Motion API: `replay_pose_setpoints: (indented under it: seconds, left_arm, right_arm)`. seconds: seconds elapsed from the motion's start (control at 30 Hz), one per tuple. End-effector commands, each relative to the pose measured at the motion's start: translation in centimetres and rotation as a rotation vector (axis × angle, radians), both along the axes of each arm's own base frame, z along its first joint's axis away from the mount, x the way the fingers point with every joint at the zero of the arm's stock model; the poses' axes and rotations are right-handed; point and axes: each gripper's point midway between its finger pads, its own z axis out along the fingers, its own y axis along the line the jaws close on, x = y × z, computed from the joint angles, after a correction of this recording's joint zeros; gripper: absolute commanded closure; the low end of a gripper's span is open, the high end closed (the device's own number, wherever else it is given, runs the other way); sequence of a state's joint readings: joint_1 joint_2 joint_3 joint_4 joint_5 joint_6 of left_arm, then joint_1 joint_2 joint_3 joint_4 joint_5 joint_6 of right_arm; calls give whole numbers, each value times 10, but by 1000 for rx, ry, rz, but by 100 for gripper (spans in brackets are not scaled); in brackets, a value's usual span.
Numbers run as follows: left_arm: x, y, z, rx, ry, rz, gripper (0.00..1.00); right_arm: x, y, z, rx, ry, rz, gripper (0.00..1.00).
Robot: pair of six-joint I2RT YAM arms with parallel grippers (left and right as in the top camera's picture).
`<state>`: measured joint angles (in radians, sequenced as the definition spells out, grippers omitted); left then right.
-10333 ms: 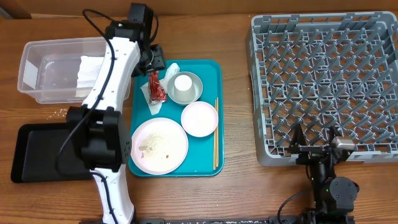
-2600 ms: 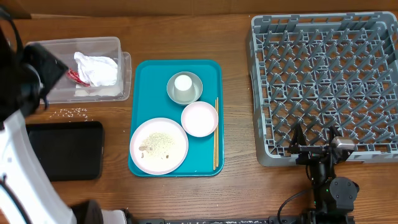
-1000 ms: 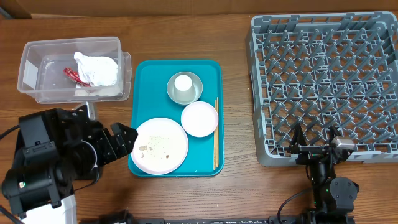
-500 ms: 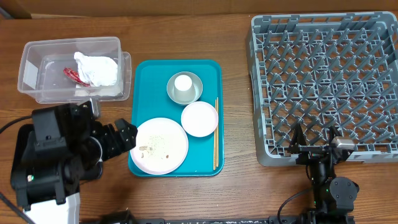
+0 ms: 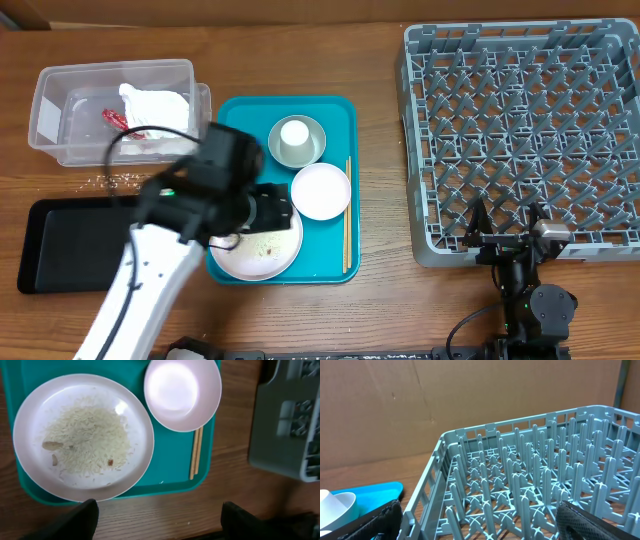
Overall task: Sort waste into correct bins and load items into the dishwasher
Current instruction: 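Grasp the rim of the white rice plate with the left gripper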
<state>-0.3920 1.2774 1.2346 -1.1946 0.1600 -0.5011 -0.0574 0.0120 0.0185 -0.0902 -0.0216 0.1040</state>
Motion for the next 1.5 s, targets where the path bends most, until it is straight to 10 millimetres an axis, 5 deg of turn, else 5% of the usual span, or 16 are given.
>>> replay_pose_setpoints:
  seconds: [0.0, 0.53, 1.03, 1.47]
  left_arm:
    - [2, -1, -19, 154, 5, 104, 22]
    - [0, -28, -114, 465, 181, 33, 48]
    - [-11, -40, -162, 543, 280, -61, 51]
    - [-9, -35, -173, 563, 261, -67, 54]
  right_arm:
    - [0, 0, -2, -4, -5, -3, 0]
    - [0, 0, -2, -4, -5, -3, 0]
    - [0, 0, -2, -4, -5, -3, 0]
    - [0, 0, -2, -4, -5, -3, 0]
